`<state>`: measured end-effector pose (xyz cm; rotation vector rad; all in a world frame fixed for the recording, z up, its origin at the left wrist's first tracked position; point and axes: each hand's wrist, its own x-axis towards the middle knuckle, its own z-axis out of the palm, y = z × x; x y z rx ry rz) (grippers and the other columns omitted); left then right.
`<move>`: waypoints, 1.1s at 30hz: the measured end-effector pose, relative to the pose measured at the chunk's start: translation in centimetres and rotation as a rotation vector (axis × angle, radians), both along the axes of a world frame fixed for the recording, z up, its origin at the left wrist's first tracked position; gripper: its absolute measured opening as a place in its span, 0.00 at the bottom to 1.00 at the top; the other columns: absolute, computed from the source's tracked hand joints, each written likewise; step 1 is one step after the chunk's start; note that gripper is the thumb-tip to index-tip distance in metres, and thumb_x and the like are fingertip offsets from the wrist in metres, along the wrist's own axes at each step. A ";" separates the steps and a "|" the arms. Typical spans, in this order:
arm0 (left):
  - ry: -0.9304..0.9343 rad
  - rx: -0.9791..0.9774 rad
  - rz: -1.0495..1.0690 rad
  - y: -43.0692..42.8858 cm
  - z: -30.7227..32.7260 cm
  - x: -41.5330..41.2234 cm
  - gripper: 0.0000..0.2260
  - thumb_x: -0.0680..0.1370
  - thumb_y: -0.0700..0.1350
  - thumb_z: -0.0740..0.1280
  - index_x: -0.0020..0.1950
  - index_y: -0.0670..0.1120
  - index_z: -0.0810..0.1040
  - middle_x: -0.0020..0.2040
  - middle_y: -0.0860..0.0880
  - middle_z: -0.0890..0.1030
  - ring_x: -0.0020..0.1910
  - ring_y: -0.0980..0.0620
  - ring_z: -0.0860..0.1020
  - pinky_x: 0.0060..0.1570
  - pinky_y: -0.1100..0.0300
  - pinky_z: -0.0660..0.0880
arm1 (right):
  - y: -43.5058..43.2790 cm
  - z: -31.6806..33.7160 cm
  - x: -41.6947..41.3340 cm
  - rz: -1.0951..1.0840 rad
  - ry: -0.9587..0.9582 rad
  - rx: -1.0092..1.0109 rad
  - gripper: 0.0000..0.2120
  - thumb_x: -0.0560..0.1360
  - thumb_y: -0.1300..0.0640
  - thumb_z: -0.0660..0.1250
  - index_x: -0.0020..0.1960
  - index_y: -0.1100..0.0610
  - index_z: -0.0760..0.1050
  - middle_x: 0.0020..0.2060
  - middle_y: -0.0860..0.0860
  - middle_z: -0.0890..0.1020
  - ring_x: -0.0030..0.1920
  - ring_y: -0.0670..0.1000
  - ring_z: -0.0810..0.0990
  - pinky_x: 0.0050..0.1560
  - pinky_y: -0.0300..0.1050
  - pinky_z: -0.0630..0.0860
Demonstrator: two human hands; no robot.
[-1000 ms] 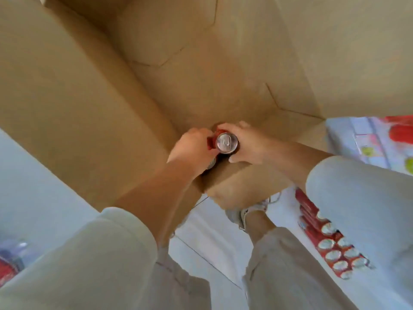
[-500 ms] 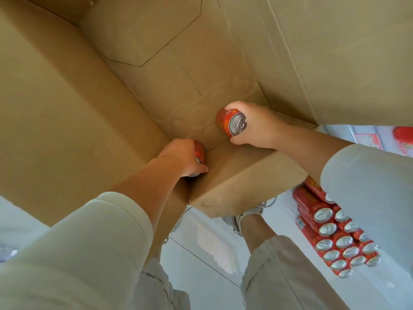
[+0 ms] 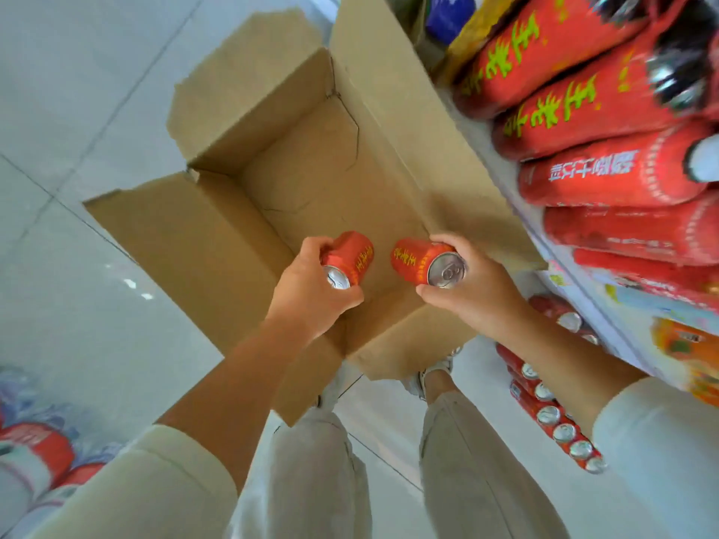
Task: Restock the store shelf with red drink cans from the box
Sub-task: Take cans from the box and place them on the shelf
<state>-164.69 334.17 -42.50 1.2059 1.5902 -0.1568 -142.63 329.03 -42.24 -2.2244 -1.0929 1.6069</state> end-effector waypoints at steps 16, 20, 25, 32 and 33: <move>-0.304 0.625 -0.413 5.3 54.8 4.4 0.27 0.62 0.63 0.78 0.54 0.65 0.68 0.45 0.64 0.80 0.45 0.69 0.78 0.44 0.72 0.73 | -4.5 56.5 1.3 -0.499 -0.208 0.602 0.29 0.57 0.41 0.74 0.55 0.37 0.67 0.45 0.39 0.79 0.44 0.44 0.81 0.49 0.52 0.79; -0.380 0.832 -0.617 4.0 64.7 8.6 0.29 0.61 0.67 0.76 0.55 0.62 0.67 0.48 0.59 0.79 0.48 0.59 0.79 0.47 0.63 0.75 | -8.2 64.9 4.0 -0.557 -0.334 0.766 0.28 0.61 0.47 0.78 0.54 0.41 0.66 0.41 0.39 0.79 0.40 0.40 0.80 0.43 0.40 0.76; -0.528 1.027 -0.711 1.2 72.9 14.8 0.30 0.55 0.74 0.65 0.53 0.63 0.70 0.49 0.58 0.80 0.48 0.57 0.78 0.49 0.59 0.74 | -12.7 73.1 9.6 -0.578 -0.496 0.930 0.25 0.60 0.42 0.75 0.51 0.38 0.67 0.40 0.34 0.79 0.39 0.39 0.79 0.39 0.36 0.74; -0.800 1.113 -0.688 -1.6 77.7 23.2 0.20 0.64 0.66 0.70 0.53 0.61 0.76 0.48 0.64 0.82 0.48 0.63 0.80 0.52 0.58 0.76 | -16.7 81.1 18.9 -0.509 -0.723 1.001 0.26 0.59 0.36 0.73 0.52 0.33 0.65 0.42 0.29 0.77 0.43 0.33 0.76 0.45 0.33 0.70; -0.815 1.127 -0.688 -1.9 78.0 24.2 0.19 0.64 0.65 0.70 0.53 0.61 0.77 0.48 0.65 0.81 0.48 0.64 0.80 0.52 0.61 0.76 | -16.6 81.7 20.4 -0.490 -0.733 0.997 0.27 0.57 0.35 0.72 0.52 0.33 0.65 0.43 0.32 0.77 0.43 0.36 0.77 0.47 0.38 0.72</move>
